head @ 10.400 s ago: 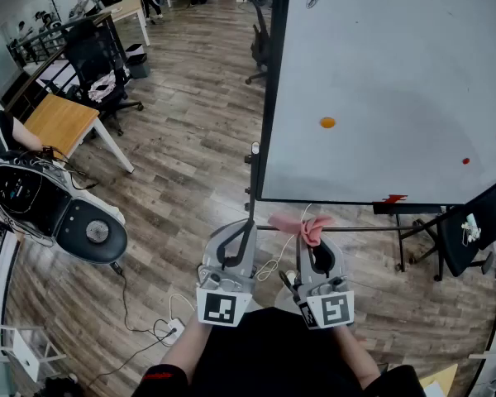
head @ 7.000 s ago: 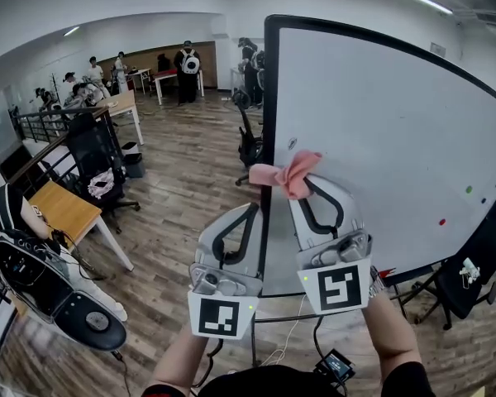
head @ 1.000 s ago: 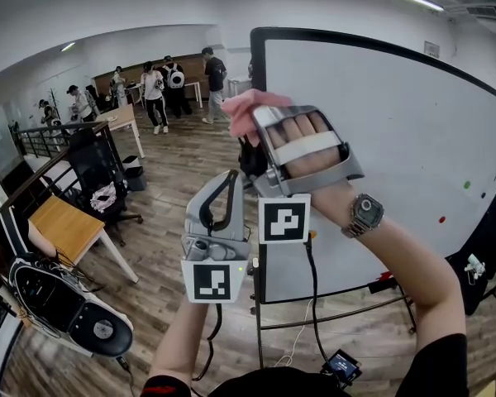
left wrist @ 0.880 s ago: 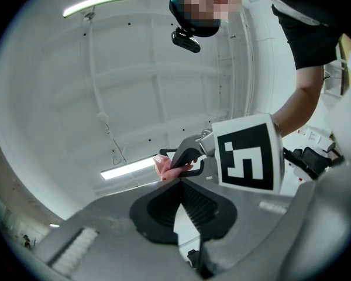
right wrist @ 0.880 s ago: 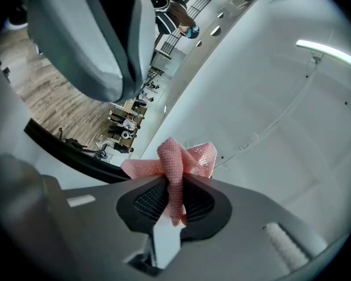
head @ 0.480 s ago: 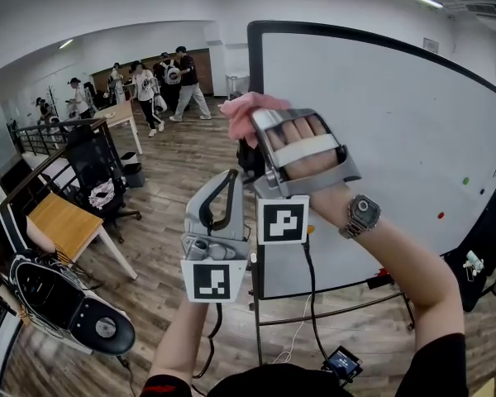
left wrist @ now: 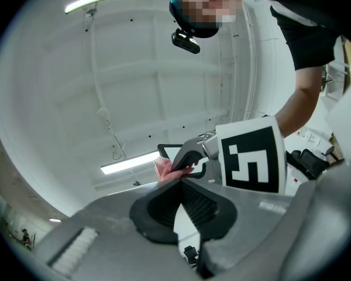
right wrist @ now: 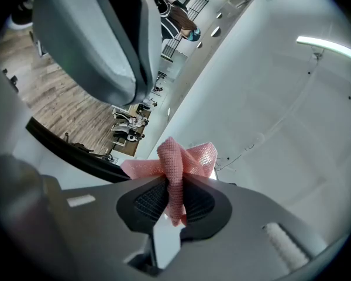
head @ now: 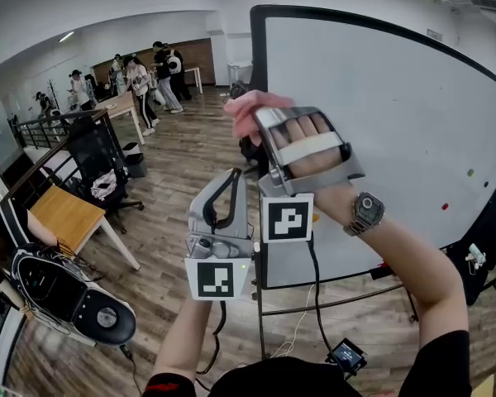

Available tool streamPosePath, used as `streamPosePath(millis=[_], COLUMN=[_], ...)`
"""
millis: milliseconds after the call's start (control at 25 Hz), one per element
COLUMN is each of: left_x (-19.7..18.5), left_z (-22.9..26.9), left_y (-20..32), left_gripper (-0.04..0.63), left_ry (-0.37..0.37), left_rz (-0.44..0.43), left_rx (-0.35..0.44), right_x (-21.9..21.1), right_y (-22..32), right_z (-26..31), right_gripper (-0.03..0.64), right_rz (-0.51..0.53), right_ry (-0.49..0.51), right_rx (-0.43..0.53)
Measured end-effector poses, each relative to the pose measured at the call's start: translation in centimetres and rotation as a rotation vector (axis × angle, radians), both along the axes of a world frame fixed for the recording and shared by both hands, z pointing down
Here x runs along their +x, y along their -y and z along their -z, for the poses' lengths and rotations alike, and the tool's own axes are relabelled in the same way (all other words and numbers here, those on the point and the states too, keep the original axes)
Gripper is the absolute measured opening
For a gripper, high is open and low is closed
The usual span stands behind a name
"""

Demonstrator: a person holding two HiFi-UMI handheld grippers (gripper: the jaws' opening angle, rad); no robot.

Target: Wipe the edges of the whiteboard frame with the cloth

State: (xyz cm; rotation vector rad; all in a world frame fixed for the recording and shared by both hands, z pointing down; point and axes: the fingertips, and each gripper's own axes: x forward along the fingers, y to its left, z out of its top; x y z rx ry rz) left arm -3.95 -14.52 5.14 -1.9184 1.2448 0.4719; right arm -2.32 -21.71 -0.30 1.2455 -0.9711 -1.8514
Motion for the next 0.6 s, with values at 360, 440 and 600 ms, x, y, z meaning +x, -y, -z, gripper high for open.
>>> streamPosePath(millis=[360,440,600], left_x=[0.1,-0.1,-0.3], left_z=[-1.5,-1.7,-2.3], left_y=[1.0,1.0,1.1], left_gripper=[-0.002,-0.002,-0.002], left_ry=[0.006,0.006,-0.007], left_rz=[0.002,0.0,-0.009], left_rx=[-0.036,-0.033,-0.036], right_x=[0.1,-0.1,-0.2], right_y=[0.6,0.7,0.8], right_z=[-1.2,-1.6,-2.6], right_gripper=[0.051,0.051,0.051], right_rz=[0.006,0.006,0.01], right_ry=[-0.001,0.0,0.013], right_rx=[-0.024,-0.031,-0.046])
